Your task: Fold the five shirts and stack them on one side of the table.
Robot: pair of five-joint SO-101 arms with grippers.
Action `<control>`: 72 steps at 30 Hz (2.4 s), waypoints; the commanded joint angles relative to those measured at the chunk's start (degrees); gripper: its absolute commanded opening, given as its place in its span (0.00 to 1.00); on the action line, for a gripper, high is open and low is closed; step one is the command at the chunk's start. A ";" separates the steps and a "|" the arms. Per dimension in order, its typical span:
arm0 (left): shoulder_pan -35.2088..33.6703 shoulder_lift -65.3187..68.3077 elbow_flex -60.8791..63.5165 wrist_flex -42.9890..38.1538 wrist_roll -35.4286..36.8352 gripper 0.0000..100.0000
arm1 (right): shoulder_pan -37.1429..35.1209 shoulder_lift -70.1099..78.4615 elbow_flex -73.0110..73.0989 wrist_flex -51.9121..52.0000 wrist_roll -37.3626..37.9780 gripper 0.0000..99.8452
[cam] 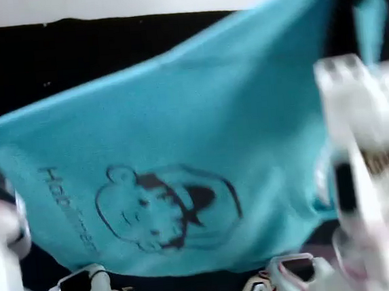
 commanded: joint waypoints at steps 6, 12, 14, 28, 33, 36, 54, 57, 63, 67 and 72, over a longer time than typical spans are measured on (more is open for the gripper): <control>0.40 27.82 9.80 -12.75 0.09 0.01 | -6.11 22.73 14.55 -4.62 0.18 0.01; 0.92 45.05 -0.31 -17.05 -3.87 0.01 | -7.87 34.95 6.46 -12.62 -4.75 0.01; 0.84 49.36 -5.14 -16.79 -4.40 0.01 | -8.13 38.29 1.27 -12.53 -4.84 0.01; 1.89 72.22 -17.80 -8.79 -4.22 0.01 | -9.10 59.82 -6.11 4.35 -14.59 0.01; 1.80 74.51 -18.07 -1.49 -4.31 0.01 | -8.57 60.26 -7.52 17.01 -19.25 0.01; 1.54 72.04 -18.07 5.19 -4.40 0.01 | -8.40 58.24 -10.07 26.24 -19.16 0.01; -0.31 32.40 30.73 4.40 -12.48 0.01 | -6.90 8.48 52.00 28.53 -18.90 0.01; -0.22 29.41 38.64 1.67 -12.48 0.01 | -7.25 -2.59 68.70 23.96 -16.35 0.01; -0.40 25.54 51.03 -2.02 -12.57 0.01 | -6.37 -16.92 89.45 19.65 -13.36 0.01; -0.40 22.11 55.69 -3.52 -12.66 0.01 | -6.37 -20.70 95.34 19.21 -12.48 0.01; -0.40 20.62 61.14 -8.70 -16.09 0.01 | -6.55 -21.14 99.12 15.34 -12.22 0.01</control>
